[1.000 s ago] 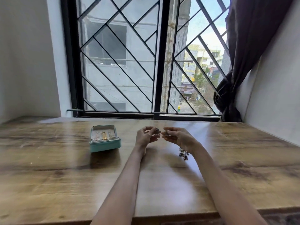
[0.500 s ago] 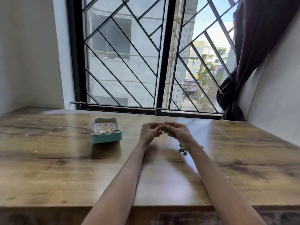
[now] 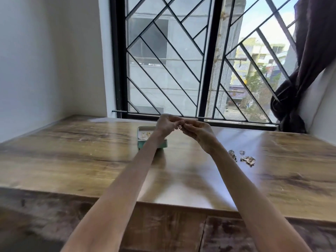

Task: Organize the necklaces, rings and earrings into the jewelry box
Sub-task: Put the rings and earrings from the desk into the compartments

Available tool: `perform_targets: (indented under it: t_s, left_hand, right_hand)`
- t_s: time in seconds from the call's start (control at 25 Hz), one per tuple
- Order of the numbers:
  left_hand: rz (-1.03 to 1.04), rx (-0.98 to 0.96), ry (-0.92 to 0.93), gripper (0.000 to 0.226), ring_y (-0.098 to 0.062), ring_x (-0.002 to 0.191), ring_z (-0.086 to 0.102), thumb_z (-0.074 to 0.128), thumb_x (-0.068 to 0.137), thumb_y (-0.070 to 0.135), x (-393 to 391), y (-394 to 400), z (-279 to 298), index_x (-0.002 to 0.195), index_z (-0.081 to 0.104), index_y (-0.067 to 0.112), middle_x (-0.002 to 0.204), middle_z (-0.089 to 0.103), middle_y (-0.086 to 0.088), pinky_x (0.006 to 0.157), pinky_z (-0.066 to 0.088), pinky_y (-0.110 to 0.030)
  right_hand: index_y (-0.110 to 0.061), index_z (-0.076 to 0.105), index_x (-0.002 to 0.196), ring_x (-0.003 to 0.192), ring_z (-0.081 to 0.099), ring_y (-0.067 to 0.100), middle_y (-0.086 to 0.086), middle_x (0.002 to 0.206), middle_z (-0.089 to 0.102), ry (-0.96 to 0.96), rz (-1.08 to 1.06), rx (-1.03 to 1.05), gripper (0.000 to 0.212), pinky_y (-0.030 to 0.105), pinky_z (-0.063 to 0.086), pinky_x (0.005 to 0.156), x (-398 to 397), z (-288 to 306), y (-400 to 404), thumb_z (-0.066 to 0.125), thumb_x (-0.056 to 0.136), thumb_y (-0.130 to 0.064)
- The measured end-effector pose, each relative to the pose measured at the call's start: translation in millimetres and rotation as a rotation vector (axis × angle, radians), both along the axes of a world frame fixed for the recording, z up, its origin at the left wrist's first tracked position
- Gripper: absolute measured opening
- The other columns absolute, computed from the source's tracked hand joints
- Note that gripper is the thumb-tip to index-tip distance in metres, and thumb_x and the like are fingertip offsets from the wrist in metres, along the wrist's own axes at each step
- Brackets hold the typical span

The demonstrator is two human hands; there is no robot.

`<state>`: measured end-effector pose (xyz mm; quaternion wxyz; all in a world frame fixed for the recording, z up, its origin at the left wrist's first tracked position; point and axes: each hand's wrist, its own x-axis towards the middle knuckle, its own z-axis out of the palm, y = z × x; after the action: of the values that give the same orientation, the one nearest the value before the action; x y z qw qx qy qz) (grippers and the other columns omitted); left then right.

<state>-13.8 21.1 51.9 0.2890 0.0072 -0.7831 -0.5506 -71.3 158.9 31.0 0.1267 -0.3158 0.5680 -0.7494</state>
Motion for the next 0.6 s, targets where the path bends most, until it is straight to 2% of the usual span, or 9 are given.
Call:
perform_targets:
  t_s: [0.08,0.16,0.24,0.32,0.36,0.4,0.48,0.6]
  left_hand:
    - [0.009,-0.031,0.004,0.019,0.005,0.043,0.053,0.063,0.086,0.004,16,-23,4,0.101,0.068,-0.007,0.064,0.066,0.004,0.047,0.041,-0.008]
    - [0.069,-0.008,-0.004,0.018,-0.003,0.057,0.062,0.060,0.089,0.009,26,-49,3,0.102,0.068,-0.001,0.077,0.066,-0.006,0.054,0.048,-0.014]
    - [0.232,-0.056,-0.069,0.016,-0.018,0.081,0.065,0.062,0.088,0.018,29,-77,-6,0.099,0.068,0.009,0.090,0.069,-0.010,0.068,0.055,-0.022]
    - [0.363,-0.143,-0.247,0.013,-0.025,0.098,0.062,0.063,0.084,0.019,32,-96,-14,0.096,0.066,0.015,0.103,0.068,-0.010,0.085,0.051,-0.030]
    - [0.369,-0.142,-0.327,0.011,-0.027,0.098,0.061,0.062,0.084,0.015,35,-101,-18,0.094,0.065,0.013,0.103,0.067,-0.012,0.082,0.049,-0.029]
    - [0.350,-0.126,-0.392,0.005,-0.028,0.090,0.060,0.060,0.085,0.008,38,-105,-21,0.088,0.063,0.010,0.095,0.065,-0.014,0.071,0.046,-0.026]
    - [0.306,-0.059,-0.496,0.016,-0.021,0.066,0.051,0.055,0.087,0.000,43,-105,-26,0.073,0.056,0.008,0.076,0.056,-0.010,0.054,0.037,-0.024]
    - [0.211,0.069,-0.590,0.022,-0.015,0.055,0.045,0.051,0.088,-0.006,43,-102,-31,0.069,0.052,0.007,0.066,0.048,-0.006,0.046,0.042,-0.024]
  right_hand:
    - [0.006,0.062,0.115,0.071,0.066,0.007,0.006,0.084,0.070,0.059,-0.025,0.066,0.030,0.018,0.054,0.069,10,4,-23,0.062,0.085,0.000]
    - [0.007,0.062,0.112,0.063,0.065,0.003,0.002,0.075,0.070,0.151,-0.088,0.146,0.029,0.017,0.055,0.063,19,6,-46,0.064,0.084,0.000]
    - [0.006,0.064,0.109,0.058,0.064,0.003,-0.001,0.069,0.068,0.229,-0.131,0.211,0.025,0.016,0.055,0.061,27,7,-66,0.064,0.084,0.001]
    - [0.005,0.066,0.106,0.061,0.062,0.010,0.006,0.072,0.066,0.311,-0.160,0.289,0.023,0.020,0.055,0.062,31,4,-78,0.065,0.084,0.001]
    - [0.004,0.067,0.104,0.062,0.061,0.012,0.007,0.073,0.065,0.355,-0.179,0.337,0.022,0.021,0.056,0.062,33,1,-81,0.066,0.083,0.000]
    - [0.002,0.068,0.103,0.059,0.060,0.010,0.005,0.072,0.064,0.389,-0.198,0.379,0.021,0.019,0.056,0.058,33,-3,-82,0.067,0.082,0.000]
    - [0.000,0.069,0.101,0.049,0.058,0.003,-0.002,0.065,0.062,0.408,-0.231,0.436,0.019,0.015,0.052,0.051,34,-9,-79,0.067,0.082,0.000]
    - [0.000,0.070,0.103,0.054,0.060,0.011,-0.002,0.066,0.063,0.393,-0.256,0.460,0.021,0.024,0.057,0.062,36,-16,-71,0.067,0.082,0.000]
